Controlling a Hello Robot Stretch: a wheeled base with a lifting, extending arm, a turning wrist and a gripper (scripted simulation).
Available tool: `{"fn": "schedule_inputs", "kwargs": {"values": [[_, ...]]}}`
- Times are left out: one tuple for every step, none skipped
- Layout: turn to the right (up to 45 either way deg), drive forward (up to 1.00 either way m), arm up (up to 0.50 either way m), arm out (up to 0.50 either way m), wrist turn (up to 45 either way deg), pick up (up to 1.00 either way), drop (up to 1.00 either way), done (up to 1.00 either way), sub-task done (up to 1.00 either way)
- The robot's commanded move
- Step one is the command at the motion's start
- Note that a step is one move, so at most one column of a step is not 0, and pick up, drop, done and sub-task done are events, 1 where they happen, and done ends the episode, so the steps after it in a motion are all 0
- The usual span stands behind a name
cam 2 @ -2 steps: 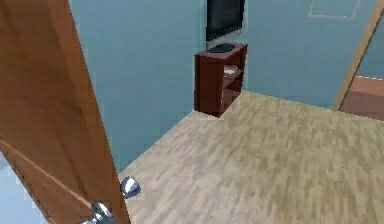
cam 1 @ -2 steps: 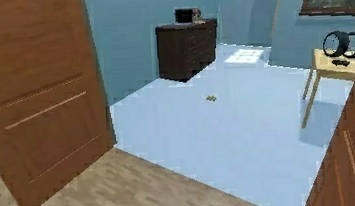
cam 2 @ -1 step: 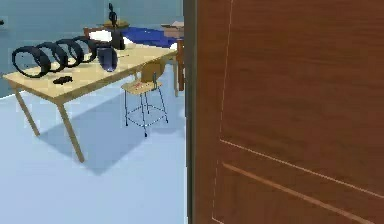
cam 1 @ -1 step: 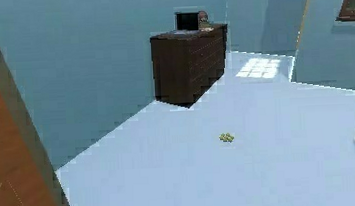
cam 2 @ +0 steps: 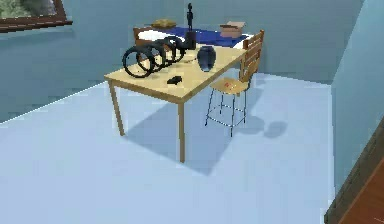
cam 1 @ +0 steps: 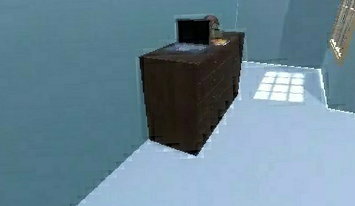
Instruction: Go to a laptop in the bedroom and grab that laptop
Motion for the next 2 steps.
{"fn": "schedule_inputs", "kwargs": {"values": [[0.0,1.00,0.00,0.00,0.0,0.00,0.00,0.00,0.00],[6.0,0.00,0.00,0.00,0.0,0.00,0.00,0.00,0.00]]}}
